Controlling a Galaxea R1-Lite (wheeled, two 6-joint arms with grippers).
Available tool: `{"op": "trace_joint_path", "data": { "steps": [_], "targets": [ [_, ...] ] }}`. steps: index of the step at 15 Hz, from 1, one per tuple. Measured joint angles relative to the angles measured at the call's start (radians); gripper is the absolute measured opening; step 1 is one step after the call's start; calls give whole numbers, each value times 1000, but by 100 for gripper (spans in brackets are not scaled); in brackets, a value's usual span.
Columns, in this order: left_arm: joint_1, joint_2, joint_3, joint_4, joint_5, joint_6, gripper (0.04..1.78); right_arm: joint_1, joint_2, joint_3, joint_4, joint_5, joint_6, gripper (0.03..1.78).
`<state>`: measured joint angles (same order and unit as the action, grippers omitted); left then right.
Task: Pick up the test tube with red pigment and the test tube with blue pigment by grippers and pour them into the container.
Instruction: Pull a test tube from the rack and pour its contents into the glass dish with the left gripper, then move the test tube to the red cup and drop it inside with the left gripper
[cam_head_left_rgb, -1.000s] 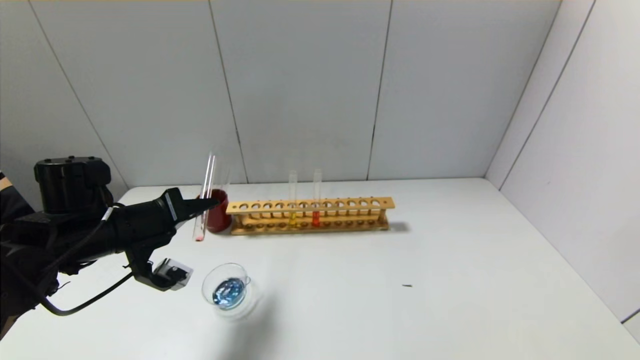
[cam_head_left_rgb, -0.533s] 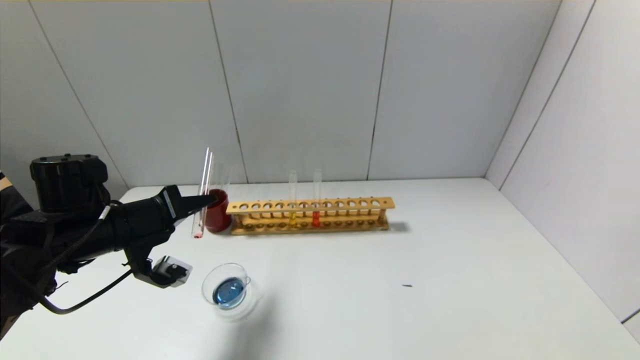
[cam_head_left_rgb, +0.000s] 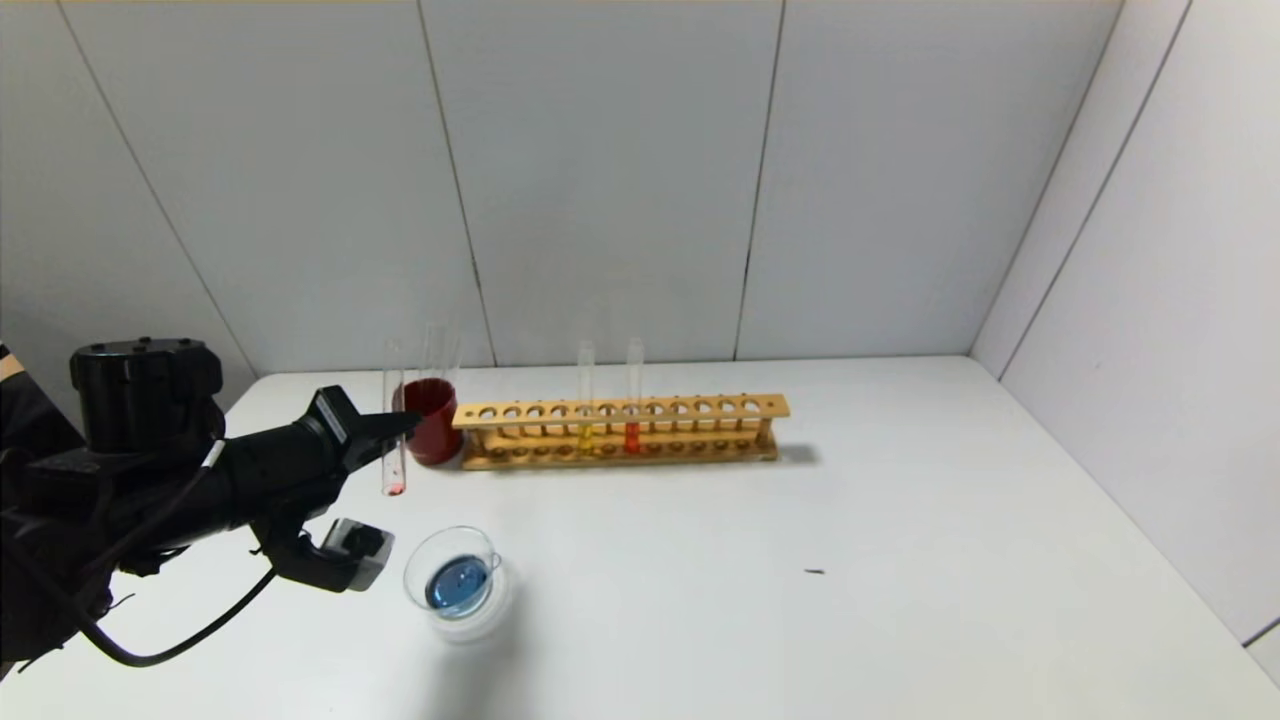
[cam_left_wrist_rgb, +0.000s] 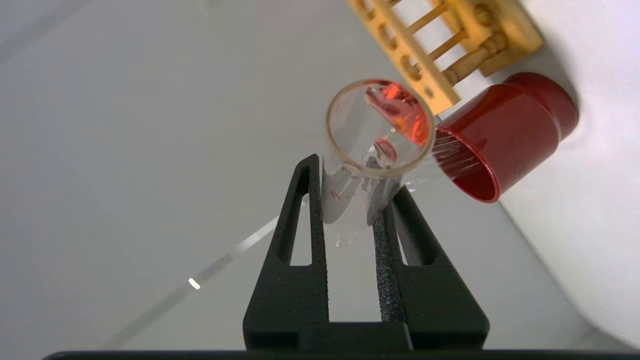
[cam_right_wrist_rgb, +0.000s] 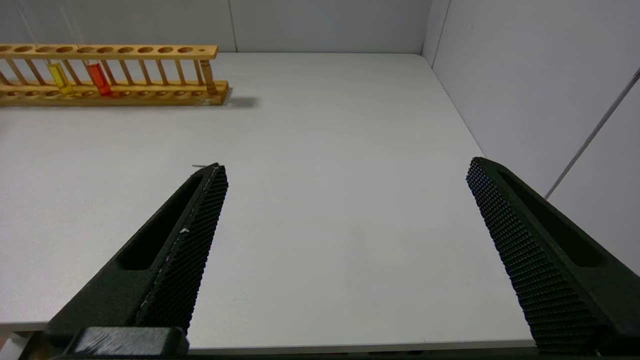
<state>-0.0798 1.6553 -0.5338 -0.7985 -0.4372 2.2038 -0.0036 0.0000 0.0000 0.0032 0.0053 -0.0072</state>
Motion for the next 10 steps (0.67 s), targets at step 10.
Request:
{"op": "trace_joint_path", "data": {
  "steps": [10],
  "targets": [
    [-67, -106, -53, -15, 202, -992, 31, 1, 0, 0, 0, 0, 0, 175]
  ]
}}
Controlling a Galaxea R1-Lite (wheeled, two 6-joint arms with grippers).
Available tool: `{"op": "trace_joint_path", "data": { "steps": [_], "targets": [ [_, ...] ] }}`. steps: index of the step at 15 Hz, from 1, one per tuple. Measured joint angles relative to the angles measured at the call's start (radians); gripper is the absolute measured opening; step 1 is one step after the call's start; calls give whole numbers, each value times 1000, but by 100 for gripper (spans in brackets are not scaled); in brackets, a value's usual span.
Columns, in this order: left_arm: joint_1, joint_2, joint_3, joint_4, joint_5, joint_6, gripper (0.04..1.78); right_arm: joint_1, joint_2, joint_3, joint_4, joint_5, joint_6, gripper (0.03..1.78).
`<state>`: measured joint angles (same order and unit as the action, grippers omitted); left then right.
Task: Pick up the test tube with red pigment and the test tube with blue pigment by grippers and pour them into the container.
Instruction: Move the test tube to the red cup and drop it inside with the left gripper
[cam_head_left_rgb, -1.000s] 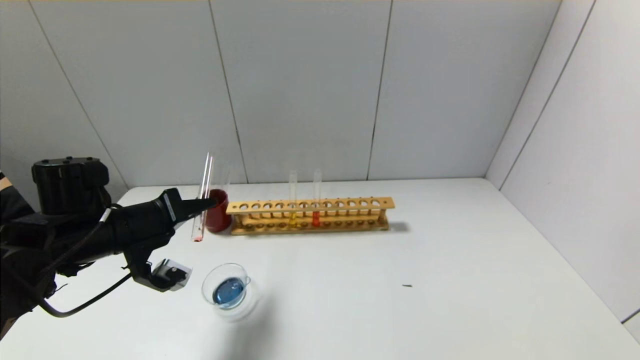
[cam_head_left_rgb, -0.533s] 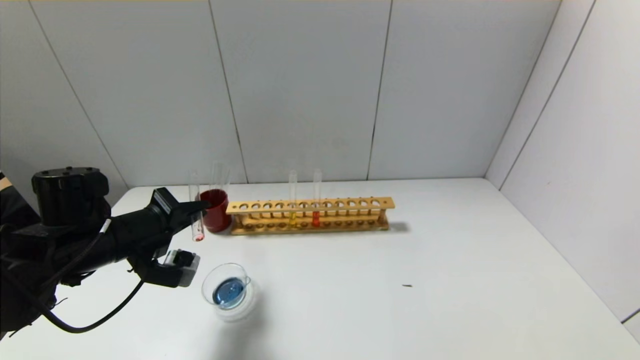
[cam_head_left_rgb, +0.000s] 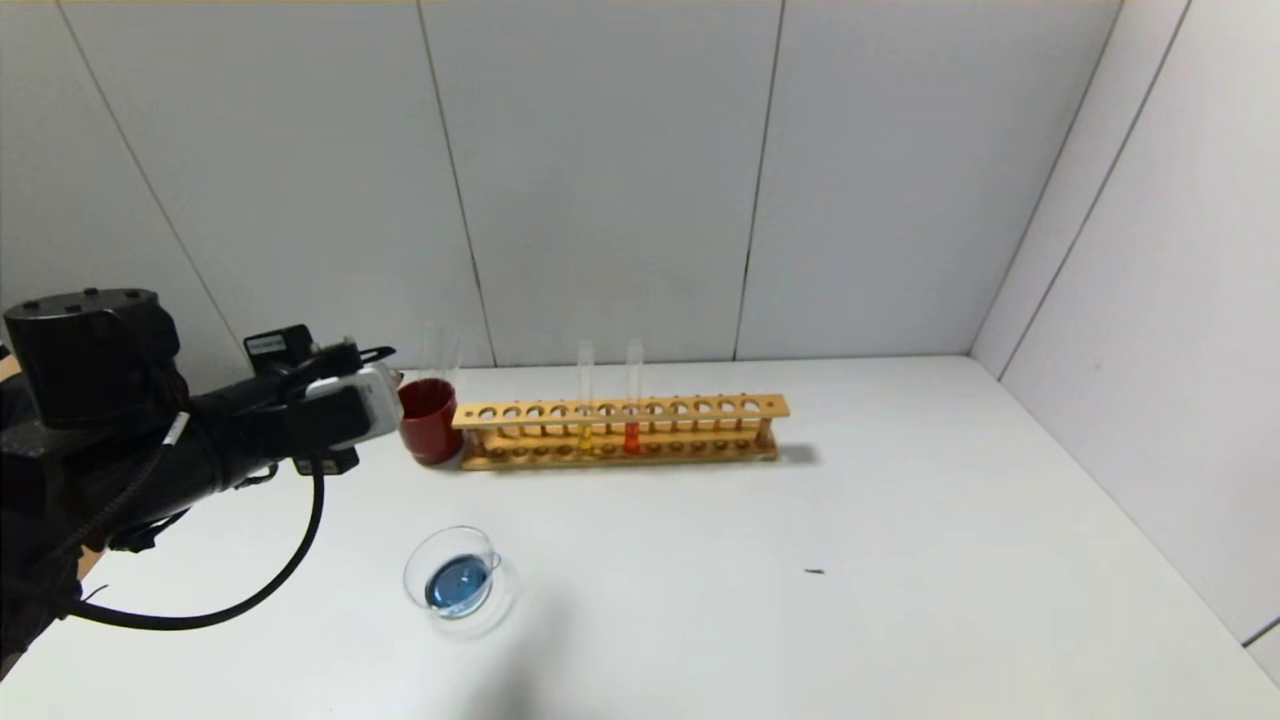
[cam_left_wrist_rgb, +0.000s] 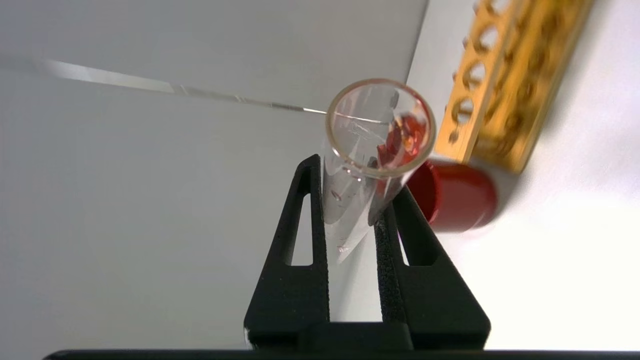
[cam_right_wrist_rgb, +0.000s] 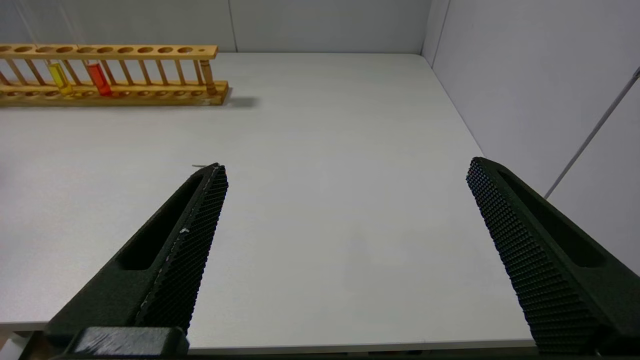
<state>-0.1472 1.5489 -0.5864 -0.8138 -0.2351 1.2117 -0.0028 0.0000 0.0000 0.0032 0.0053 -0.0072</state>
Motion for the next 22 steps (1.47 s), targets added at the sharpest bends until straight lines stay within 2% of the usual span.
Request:
{"op": "trace_joint_path", "data": {
  "steps": [2, 6, 8, 10, 13, 17, 22],
  "targets": [
    [-8, -24, -63, 79, 28, -183, 31, 0, 0, 0, 0, 0, 0, 175],
    [-24, -82, -257, 432, 18, -536, 31, 0, 0, 0, 0, 0, 0, 175],
    [-27, -76, -327, 507, 4, -723, 31, 0, 0, 0, 0, 0, 0, 175],
    [-9, -43, -370, 471, 3, -899, 31, 0, 0, 0, 0, 0, 0, 175],
    [44, 34, -398, 388, 7, -1086, 31, -1, 0, 0, 0, 0, 0, 175],
    [111, 159, -440, 302, 4, -1151, 31, 0, 0, 0, 0, 0, 0, 175],
    [133, 280, -476, 271, 6, -1179, 31, 0, 0, 0, 0, 0, 0, 175]
  ]
}}
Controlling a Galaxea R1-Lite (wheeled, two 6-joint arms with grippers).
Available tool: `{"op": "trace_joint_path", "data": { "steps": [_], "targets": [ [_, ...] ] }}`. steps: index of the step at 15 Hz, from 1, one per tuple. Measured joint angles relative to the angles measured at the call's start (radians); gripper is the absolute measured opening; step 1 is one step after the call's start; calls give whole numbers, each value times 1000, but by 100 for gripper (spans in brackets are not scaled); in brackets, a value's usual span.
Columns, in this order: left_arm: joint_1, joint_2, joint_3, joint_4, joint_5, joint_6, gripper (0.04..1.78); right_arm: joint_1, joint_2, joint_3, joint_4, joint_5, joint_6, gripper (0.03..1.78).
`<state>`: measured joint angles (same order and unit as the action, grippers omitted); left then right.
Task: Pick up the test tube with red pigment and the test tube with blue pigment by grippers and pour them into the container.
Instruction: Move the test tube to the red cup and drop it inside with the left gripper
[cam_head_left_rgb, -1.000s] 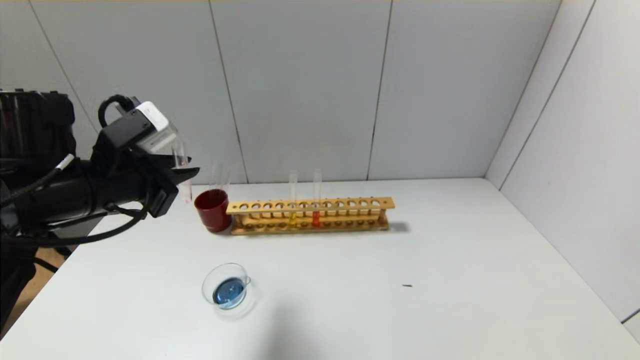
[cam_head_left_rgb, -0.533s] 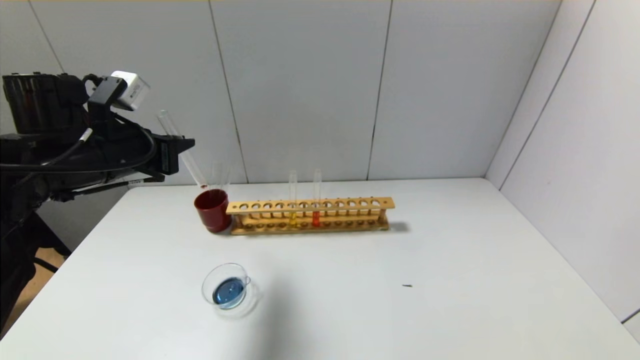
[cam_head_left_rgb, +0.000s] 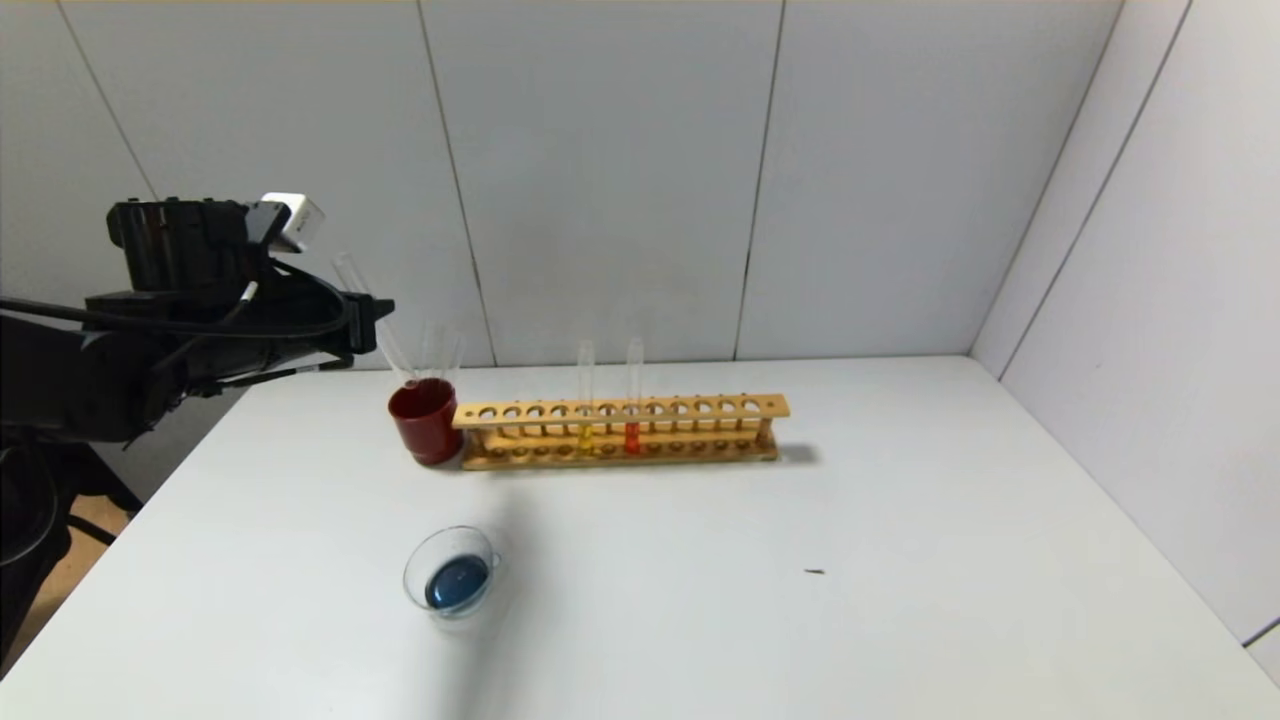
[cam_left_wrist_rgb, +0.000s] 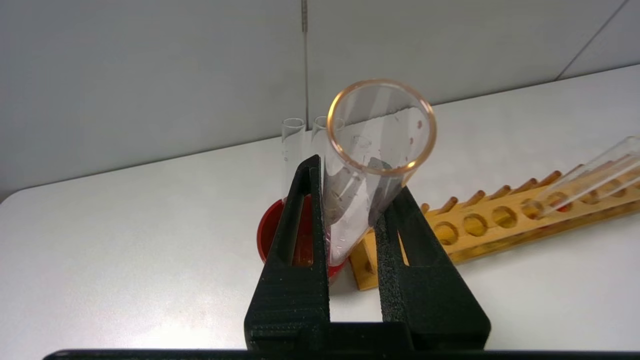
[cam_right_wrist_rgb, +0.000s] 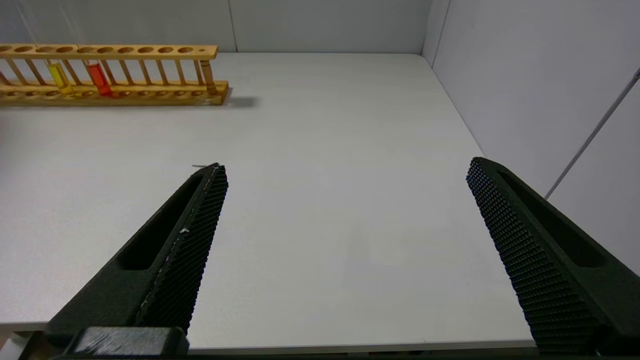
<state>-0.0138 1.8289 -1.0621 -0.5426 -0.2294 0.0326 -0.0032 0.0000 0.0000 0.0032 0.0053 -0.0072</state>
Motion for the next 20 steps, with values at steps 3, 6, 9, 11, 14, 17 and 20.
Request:
{"op": "trace_joint_path", "data": {
  "steps": [3, 6, 9, 11, 14, 17, 20],
  "targets": [
    [13, 74, -3, -76, 22, 4, 31, 0, 0, 0, 0, 0, 0, 175],
    [22, 139, -4, -117, 54, 7, 31, 0, 0, 0, 0, 0, 0, 175],
    [24, 179, -15, -124, 56, 4, 31, 0, 0, 0, 0, 0, 0, 175],
    [24, 205, -23, -129, 55, 3, 31, 0, 0, 0, 0, 0, 0, 175],
    [23, 238, -37, -145, 56, 4, 31, 0, 0, 0, 0, 0, 0, 175],
    [23, 254, -40, -146, 57, 4, 35, 0, 0, 0, 0, 0, 0, 175],
    [23, 261, -38, -145, 57, 5, 57, 0, 0, 0, 0, 0, 0, 175]
  ]
}}
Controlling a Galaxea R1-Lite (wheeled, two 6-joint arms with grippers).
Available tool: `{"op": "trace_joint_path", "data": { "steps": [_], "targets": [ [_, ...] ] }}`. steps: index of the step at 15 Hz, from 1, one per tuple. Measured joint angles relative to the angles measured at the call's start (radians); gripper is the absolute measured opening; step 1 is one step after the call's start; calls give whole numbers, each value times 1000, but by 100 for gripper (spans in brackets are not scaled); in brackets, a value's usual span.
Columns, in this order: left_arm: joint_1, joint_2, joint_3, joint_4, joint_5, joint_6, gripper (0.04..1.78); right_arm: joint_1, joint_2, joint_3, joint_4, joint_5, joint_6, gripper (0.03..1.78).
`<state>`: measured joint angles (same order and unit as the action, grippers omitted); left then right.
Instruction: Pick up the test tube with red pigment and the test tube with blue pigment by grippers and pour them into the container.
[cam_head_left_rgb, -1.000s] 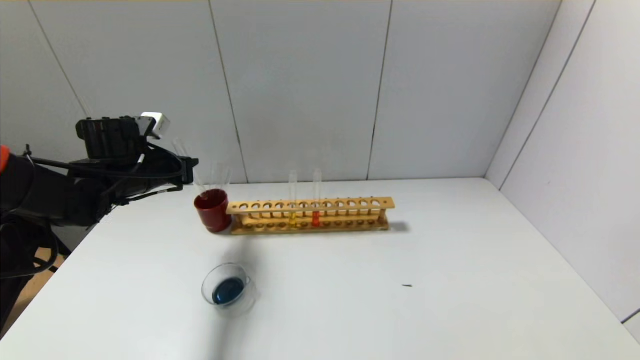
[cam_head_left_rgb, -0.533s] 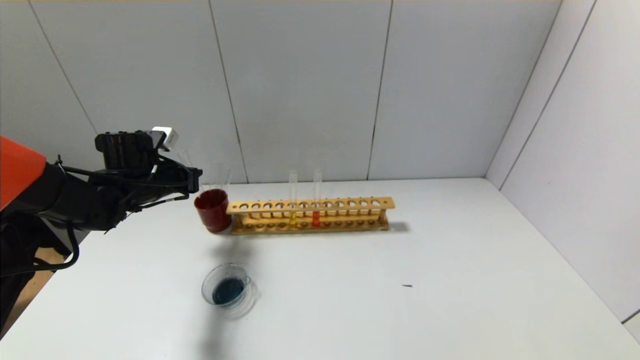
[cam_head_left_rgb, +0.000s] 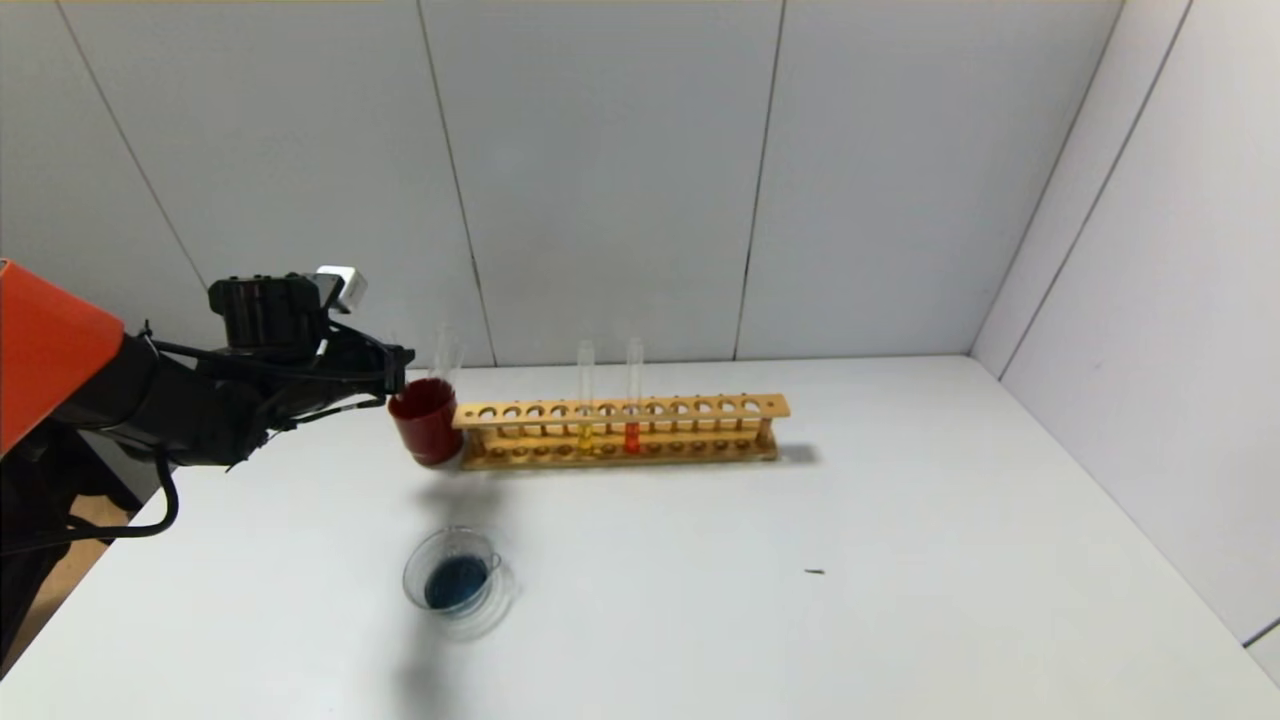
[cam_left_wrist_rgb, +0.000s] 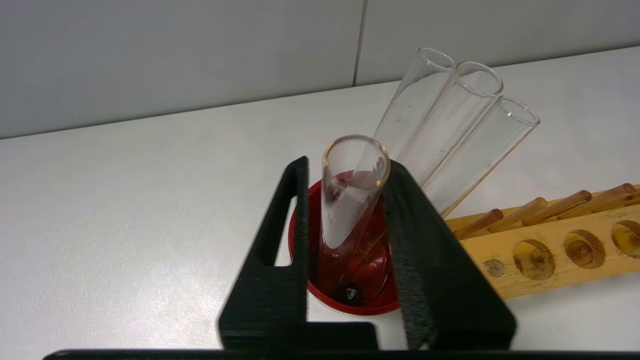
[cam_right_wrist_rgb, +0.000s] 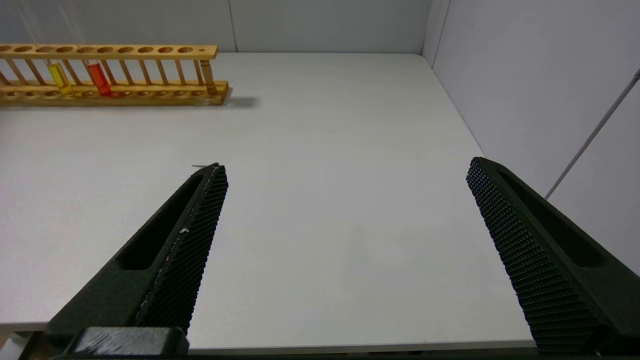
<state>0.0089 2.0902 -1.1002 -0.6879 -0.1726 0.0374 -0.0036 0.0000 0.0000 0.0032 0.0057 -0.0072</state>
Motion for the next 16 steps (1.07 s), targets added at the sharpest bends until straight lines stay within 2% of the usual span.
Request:
{"op": "trace_joint_path", "data": {
  "steps": [2, 5, 8, 12, 16],
  "targets": [
    [-1, 0, 3, 0, 0, 2, 86, 1, 0, 0, 0, 0, 0, 175],
    [-5, -1, 4, 0, 0, 5, 139, 1, 0, 0, 0, 0, 0, 175],
    [-5, -20, -2, 1, 0, 5, 168, 1, 0, 0, 0, 0, 0, 175],
    [-5, -134, 8, 21, 2, 4, 175, 1, 0, 0, 0, 0, 0, 175],
    [-4, -416, 39, 129, 50, 9, 175, 1, 0, 0, 0, 0, 0, 175]
  ]
}}
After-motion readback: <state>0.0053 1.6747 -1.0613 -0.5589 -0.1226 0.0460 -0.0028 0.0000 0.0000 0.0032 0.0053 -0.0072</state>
